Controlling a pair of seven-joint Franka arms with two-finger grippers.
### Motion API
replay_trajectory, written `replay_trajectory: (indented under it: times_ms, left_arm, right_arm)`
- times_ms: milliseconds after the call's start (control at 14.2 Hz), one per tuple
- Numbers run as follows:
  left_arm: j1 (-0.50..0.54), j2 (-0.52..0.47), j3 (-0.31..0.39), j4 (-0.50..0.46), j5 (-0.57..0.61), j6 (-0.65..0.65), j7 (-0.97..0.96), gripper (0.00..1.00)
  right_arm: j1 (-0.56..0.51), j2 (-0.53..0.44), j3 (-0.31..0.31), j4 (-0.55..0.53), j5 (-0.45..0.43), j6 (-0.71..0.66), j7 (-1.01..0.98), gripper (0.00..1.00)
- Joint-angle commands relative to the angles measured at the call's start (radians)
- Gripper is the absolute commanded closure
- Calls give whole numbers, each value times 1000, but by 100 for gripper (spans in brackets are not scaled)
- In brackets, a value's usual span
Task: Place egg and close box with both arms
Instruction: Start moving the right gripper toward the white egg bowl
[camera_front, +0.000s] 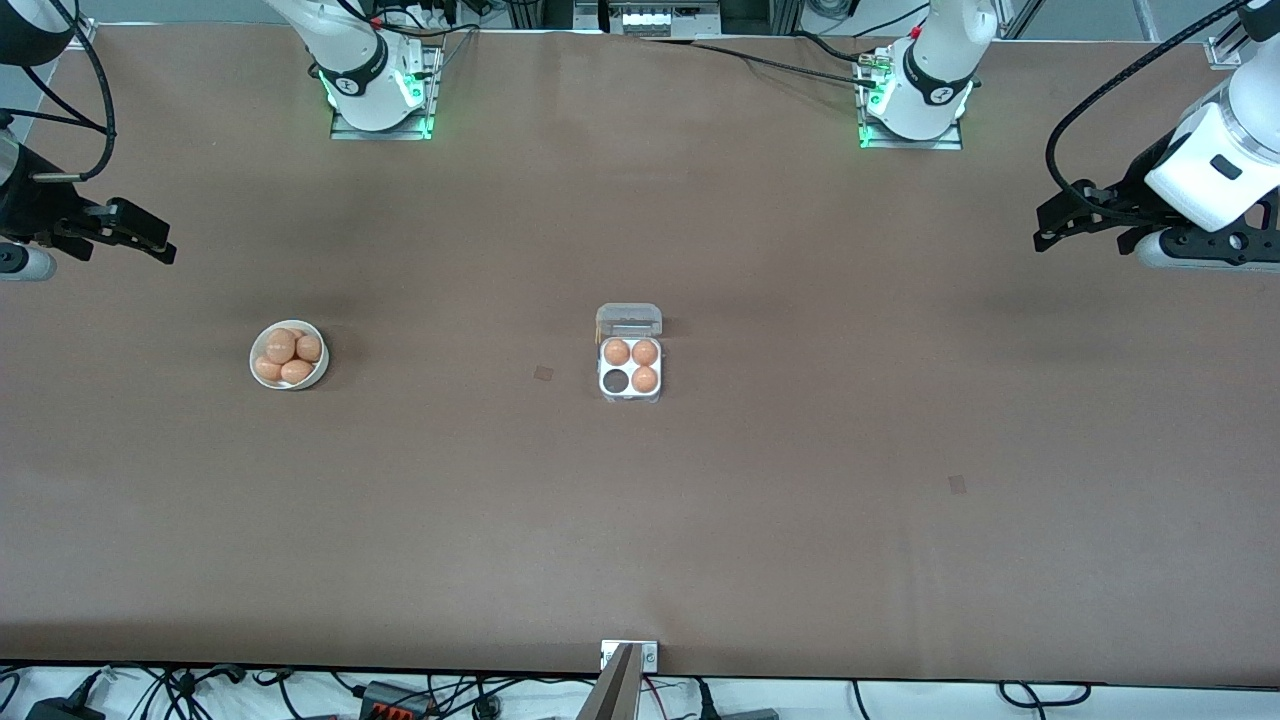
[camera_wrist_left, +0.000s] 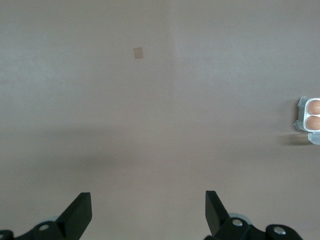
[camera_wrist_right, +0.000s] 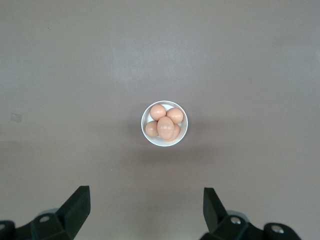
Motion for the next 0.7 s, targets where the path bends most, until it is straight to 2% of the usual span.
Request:
replay_trajectory:
  times_ms: [0, 351, 632]
  left_arm:
    - [8, 14, -3, 30, 6, -23, 11, 0]
    - [8, 15, -3, 30, 6, -30, 9, 0]
    - [8, 15, -5, 30, 6, -54, 0, 0]
  right_arm:
    - [4, 3, -1, 16, -11, -10, -11, 0]
    - [4, 8, -1, 17, -11, -11, -11, 0]
    - [5, 66, -1, 30, -8, -7, -11, 0]
